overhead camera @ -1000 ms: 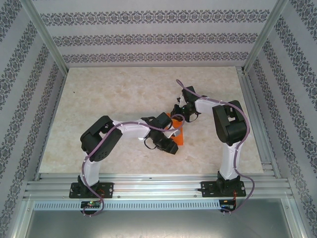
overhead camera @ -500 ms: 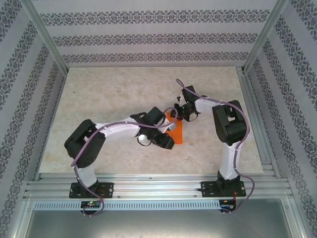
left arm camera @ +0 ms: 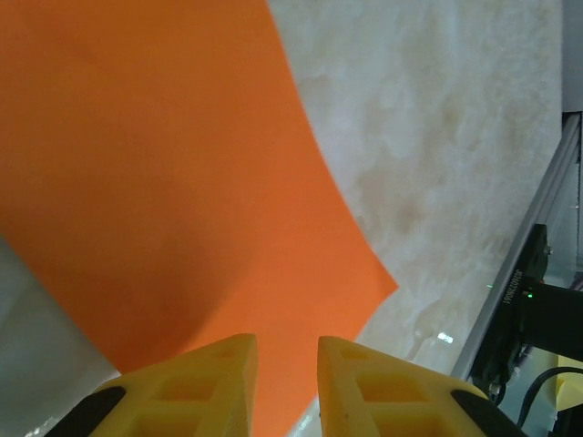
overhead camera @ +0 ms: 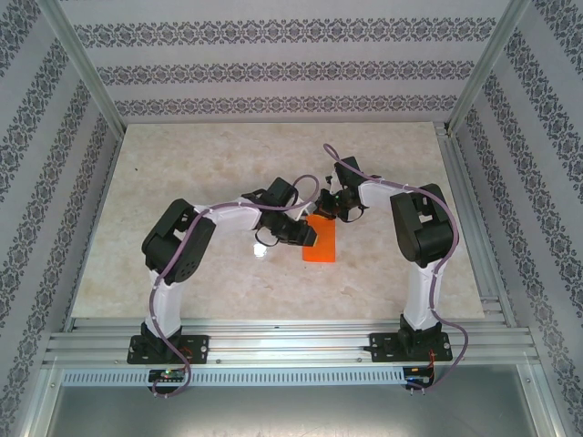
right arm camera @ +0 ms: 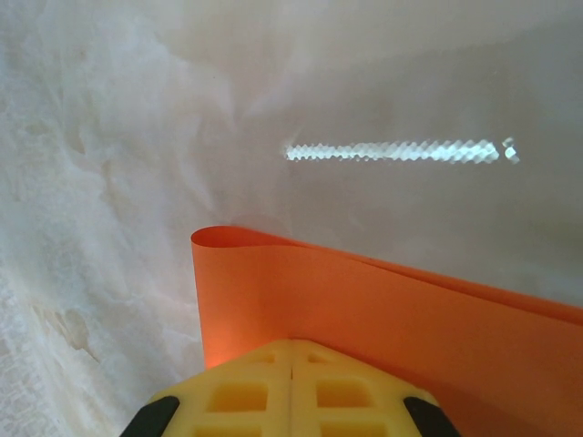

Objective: Fold a paper plane with a square sheet of paper (fold left side to right side)
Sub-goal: First fold the square sheet of paper in half at the center of the table, then hold the square sheet of paper at the center of the table.

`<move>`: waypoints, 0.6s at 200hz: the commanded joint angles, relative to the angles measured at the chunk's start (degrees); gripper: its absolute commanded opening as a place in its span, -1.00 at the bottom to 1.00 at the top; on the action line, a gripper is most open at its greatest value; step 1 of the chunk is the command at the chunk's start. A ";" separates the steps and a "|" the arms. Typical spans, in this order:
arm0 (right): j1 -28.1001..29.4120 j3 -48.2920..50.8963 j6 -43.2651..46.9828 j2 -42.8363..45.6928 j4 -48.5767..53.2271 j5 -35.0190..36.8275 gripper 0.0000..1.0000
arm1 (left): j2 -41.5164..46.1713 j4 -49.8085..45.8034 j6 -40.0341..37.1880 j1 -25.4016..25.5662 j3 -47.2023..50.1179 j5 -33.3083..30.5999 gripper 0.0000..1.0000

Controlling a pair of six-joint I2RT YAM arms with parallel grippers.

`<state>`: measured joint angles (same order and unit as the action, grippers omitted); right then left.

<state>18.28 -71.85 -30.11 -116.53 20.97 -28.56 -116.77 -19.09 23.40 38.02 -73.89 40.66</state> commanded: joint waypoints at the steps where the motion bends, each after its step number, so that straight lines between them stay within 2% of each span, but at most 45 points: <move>1: -0.15 -0.19 -0.04 -0.29 -0.58 2.36 -0.95 | -0.58 2.87 0.52 0.64 -0.76 0.37 -0.54; 32: -0.25 -1.24 0.38 1.20 0.23 2.10 -0.94 | -2.03 2.20 0.06 1.09 0.77 -1.69 -0.54; 69: -0.88 -1.55 1.58 7.16 2.50 2.89 -0.85 | -2.58 2.30 0.05 1.37 2.93 -3.12 -0.54; 95: -1.31 0.84 2.66 13.05 4.59 4.40 -0.65 | -2.93 2.13 0.10 1.45 3.31 -3.49 -0.54; 120: -1.40 6.13 2.83 18.46 5.81 5.35 -0.66 | -2.92 2.43 0.34 1.44 3.05 -3.54 -0.54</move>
<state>17.28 -70.19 -28.56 -103.28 24.32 -25.30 -117.99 -17.30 23.42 38.65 -72.14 38.44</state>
